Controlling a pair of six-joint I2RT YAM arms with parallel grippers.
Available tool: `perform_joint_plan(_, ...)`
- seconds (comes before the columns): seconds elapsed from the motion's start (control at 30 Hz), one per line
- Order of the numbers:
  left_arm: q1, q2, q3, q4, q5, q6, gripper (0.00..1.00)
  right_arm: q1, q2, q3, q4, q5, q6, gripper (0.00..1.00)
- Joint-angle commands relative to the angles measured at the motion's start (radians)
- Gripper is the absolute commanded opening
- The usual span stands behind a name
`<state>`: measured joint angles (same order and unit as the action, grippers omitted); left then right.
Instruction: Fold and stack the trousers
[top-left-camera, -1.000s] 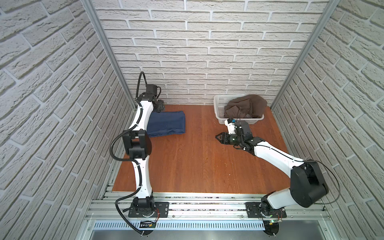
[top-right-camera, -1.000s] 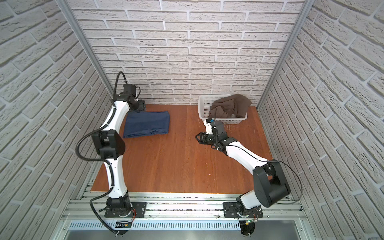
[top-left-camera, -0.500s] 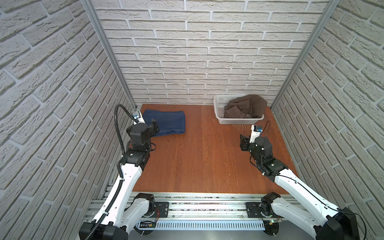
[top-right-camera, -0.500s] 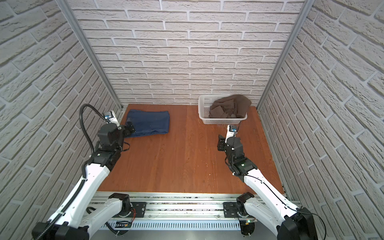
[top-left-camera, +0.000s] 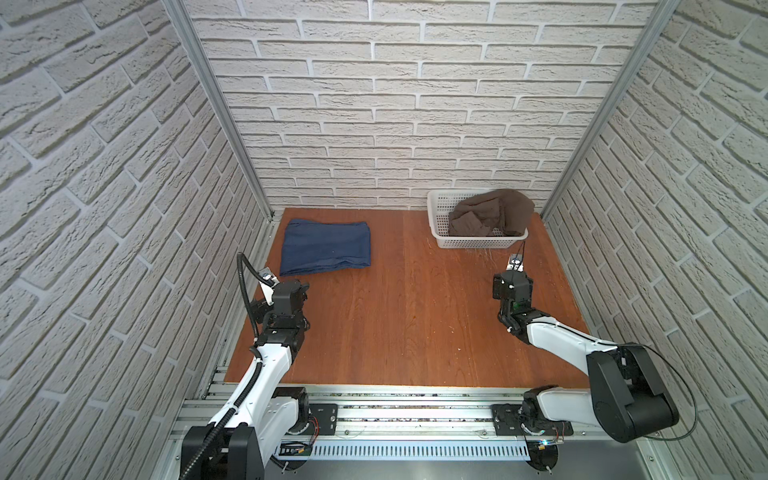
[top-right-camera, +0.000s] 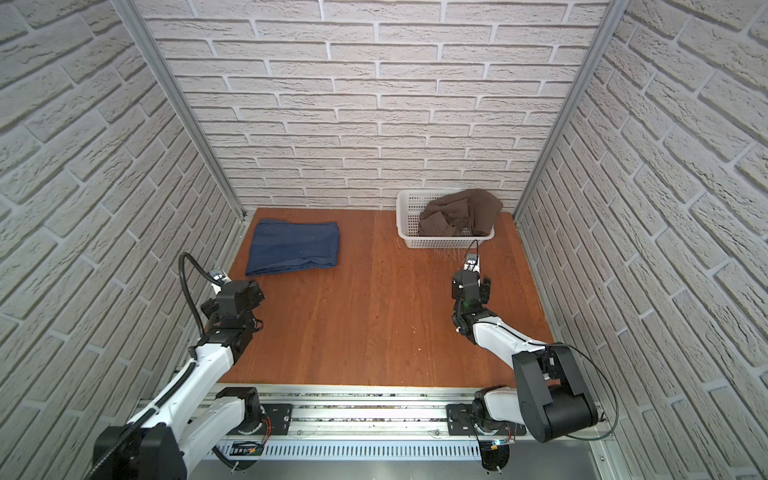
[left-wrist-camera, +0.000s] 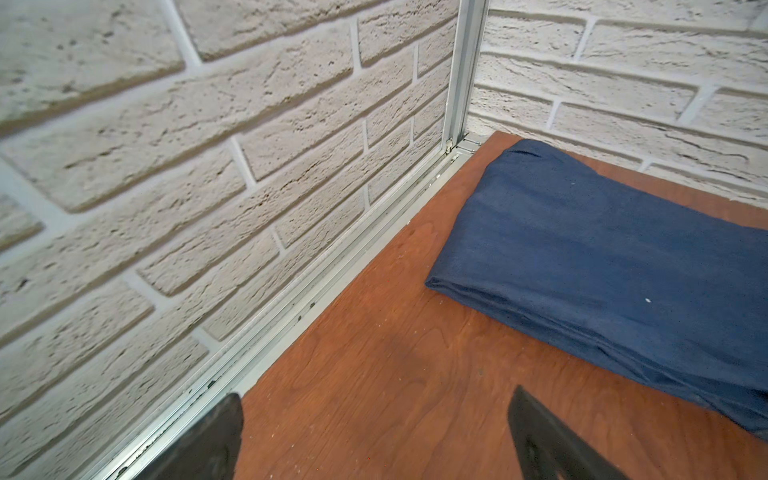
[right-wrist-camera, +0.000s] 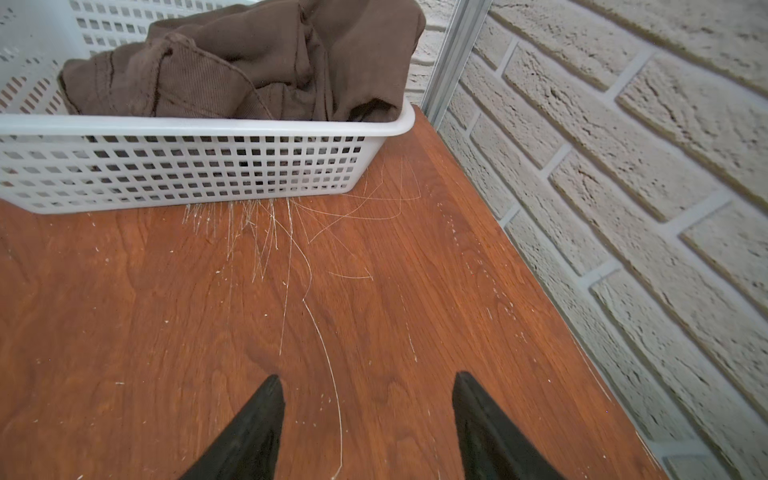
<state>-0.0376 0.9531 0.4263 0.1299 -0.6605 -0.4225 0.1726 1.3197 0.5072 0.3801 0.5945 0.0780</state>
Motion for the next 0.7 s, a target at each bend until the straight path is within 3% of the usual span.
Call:
perform_joint_plan(0.0, 0.004, 0.025, -0.016, 0.130, -0.058, -0.012, 0.98, -0.005, -0.049, 0.008, 0.073, -0.055, -0.037, 0.65)
perform_joint_plan(0.13, 0.007, 0.019, -0.077, 0.200, -0.069, -0.001, 0.98, -0.008, -0.022, -0.085, 0.140, -0.071, -0.016, 0.65)
perform_joint_plan(0.3, 0.020, 0.072, -0.174, 0.427, -0.047, 0.091, 0.98, -0.013, 0.042, -0.099, 0.260, -0.109, -0.023, 0.65)
perform_joint_plan(0.37, 0.031, 0.141, -0.202, 0.551, -0.020, 0.145, 0.98, -0.012, 0.102, -0.111, 0.364, -0.141, -0.059, 0.66)
perform_joint_plan(0.43, 0.045, 0.229, -0.225, 0.676, 0.028, 0.179, 0.98, -0.017, 0.103, -0.073, 0.277, -0.181, -0.055, 0.66)
perform_joint_plan(0.67, 0.051, 0.540, -0.227, 1.078, 0.202, 0.256, 0.98, -0.050, 0.120, -0.048, 0.243, -0.250, -0.041, 0.67)
